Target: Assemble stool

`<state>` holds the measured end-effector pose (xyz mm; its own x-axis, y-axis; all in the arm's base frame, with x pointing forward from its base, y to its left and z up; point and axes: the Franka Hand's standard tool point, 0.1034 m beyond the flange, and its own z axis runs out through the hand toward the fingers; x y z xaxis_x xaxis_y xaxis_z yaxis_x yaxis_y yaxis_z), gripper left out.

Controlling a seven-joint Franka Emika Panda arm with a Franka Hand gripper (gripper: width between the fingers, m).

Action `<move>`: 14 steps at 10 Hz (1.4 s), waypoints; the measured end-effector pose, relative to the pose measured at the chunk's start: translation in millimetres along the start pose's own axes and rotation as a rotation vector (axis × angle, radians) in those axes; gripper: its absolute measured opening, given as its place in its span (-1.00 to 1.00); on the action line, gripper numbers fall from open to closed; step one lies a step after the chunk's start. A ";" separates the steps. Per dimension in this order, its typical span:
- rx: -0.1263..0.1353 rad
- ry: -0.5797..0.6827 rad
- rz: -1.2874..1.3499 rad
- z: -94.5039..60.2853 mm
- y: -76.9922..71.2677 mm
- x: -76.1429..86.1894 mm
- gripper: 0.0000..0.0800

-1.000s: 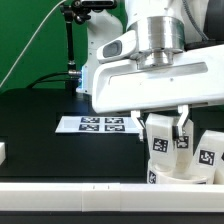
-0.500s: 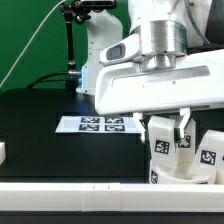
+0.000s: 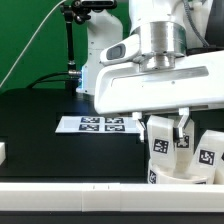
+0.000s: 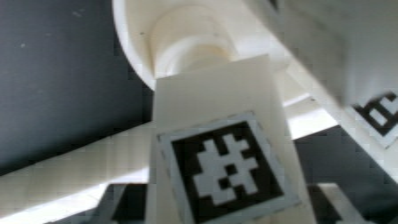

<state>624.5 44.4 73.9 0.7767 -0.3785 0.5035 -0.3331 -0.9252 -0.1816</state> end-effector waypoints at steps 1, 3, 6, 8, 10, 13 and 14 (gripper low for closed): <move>0.000 0.000 0.000 0.0 0.1 0.1 -0.19; 0.000 0.000 0.000 0.1 0.2 0.1 0.09; 0.004 -0.006 0.004 -3.4 -1.1 4.2 0.58; 0.006 -0.005 0.005 -7.7 -0.4 10.4 0.61; 0.015 -0.051 -0.008 -21.4 3.3 26.5 0.62; 0.021 -0.058 -0.010 -25.2 6.3 40.6 0.62; 0.021 -0.058 -0.010 -25.0 6.3 40.3 0.62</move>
Offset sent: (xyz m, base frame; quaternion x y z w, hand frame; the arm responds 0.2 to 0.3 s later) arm 0.0000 0.0000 0.0000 0.0000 0.0000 0.0000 1.0000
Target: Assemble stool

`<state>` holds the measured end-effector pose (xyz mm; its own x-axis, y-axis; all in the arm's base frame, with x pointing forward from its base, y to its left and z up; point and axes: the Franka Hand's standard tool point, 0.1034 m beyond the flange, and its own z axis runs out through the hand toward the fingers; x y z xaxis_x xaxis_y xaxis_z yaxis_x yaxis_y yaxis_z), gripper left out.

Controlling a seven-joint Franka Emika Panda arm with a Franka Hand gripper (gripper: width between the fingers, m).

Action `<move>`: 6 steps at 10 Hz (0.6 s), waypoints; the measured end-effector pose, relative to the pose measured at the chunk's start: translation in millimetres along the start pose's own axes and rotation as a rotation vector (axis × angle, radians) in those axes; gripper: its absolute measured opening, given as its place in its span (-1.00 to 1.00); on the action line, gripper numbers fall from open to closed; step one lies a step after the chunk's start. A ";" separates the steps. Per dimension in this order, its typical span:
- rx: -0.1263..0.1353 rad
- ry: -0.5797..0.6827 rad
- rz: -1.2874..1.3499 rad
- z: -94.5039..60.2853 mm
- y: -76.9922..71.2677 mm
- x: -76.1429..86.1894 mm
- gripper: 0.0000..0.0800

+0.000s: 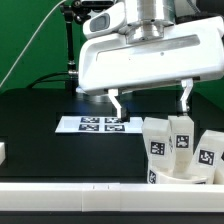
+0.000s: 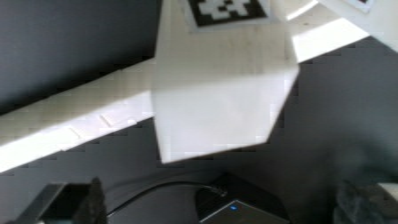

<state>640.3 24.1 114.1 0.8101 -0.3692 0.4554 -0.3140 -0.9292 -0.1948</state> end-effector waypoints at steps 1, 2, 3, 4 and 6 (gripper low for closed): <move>0.000 -0.007 0.001 0.5 0.1 -0.8 0.62; 0.001 -0.026 0.003 1.6 0.8 -1.9 0.62; -0.001 -0.027 0.005 2.9 2.9 -2.6 0.62; 0.002 -0.051 0.009 3.0 1.6 -4.4 0.62; 0.023 -0.232 0.031 2.0 4.0 -4.4 0.62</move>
Offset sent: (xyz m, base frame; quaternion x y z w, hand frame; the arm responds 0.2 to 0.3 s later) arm 0.0025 -0.0031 0.0055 -0.0143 -0.0097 0.0096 0.9998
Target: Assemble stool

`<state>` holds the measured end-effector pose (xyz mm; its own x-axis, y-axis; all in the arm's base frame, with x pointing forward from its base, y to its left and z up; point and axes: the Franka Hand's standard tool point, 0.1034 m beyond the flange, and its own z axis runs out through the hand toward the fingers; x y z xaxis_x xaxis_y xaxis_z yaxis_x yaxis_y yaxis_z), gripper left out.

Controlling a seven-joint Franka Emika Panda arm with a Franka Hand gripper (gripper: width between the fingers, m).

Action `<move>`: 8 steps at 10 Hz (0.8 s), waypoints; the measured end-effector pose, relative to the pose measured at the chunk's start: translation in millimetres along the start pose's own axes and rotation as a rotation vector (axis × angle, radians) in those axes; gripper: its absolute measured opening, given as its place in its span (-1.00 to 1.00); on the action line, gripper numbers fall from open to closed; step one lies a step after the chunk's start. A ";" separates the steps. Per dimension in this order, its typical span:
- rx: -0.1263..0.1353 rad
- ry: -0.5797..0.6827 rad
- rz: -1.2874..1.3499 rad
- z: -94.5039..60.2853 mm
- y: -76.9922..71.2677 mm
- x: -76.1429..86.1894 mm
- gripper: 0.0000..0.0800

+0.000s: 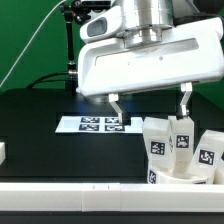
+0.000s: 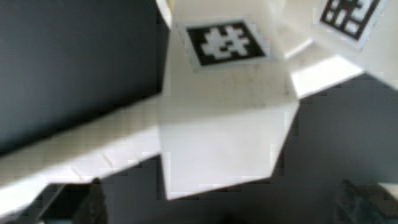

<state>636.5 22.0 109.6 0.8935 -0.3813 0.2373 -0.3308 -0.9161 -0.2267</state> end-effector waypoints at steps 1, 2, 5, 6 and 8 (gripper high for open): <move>0.009 -0.065 0.014 -1.0 0.8 0.7 0.62; 0.016 -0.131 0.021 -0.7 0.9 -3.4 0.62; 0.033 -0.260 0.031 -2.2 1.8 -5.8 0.62; 0.032 -0.252 0.022 -1.9 2.0 -5.0 0.62; 0.023 -0.251 -0.024 -2.4 1.9 -4.5 0.62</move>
Offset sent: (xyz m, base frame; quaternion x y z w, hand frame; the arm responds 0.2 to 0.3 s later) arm 0.0000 0.0000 0.0000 0.0000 -0.1296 0.0000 0.9916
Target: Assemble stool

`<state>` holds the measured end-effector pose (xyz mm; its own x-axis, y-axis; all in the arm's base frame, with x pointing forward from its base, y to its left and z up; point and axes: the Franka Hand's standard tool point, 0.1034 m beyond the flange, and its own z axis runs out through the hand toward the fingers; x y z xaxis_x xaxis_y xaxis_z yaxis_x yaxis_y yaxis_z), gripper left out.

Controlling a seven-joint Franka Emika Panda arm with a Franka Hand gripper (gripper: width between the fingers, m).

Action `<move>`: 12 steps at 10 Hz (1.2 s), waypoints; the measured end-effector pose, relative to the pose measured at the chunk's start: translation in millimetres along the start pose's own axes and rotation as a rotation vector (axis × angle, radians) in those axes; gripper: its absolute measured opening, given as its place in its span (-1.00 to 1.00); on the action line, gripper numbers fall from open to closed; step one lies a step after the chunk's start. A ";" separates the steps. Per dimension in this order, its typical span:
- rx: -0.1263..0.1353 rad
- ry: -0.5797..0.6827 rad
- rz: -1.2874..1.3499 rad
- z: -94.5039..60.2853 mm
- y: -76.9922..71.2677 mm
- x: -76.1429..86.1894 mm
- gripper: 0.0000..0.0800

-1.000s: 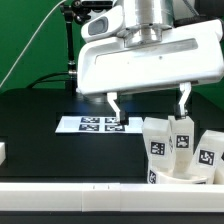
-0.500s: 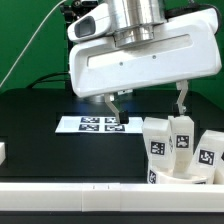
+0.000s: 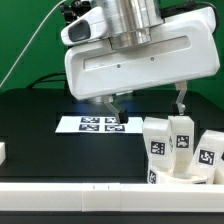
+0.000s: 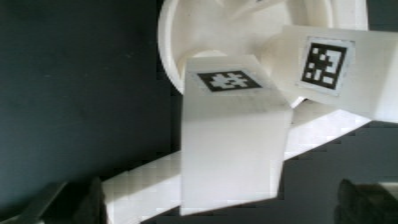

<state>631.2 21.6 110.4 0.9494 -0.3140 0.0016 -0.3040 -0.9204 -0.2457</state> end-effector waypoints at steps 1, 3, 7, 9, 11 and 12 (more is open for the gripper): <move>-0.020 -0.001 -0.075 0.0 0.2 0.0 0.62; -0.065 -0.021 -0.336 3.2 -5.7 0.2 0.62; -0.068 -0.043 -0.555 6.4 -4.1 -0.8 0.62; -0.096 -0.024 -0.712 8.6 -10.0 0.5 0.62; -0.104 -0.037 -0.854 8.9 -12.9 -0.3 0.62; -0.108 -0.043 -0.891 10.1 -13.0 -1.2 0.62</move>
Offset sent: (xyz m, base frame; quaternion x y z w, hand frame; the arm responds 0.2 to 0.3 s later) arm 0.0039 0.0299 -0.0090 -0.0012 -0.0686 -0.2169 0.9738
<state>634.8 36.3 103.8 0.8379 0.5343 0.1116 0.5435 -0.8358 -0.0783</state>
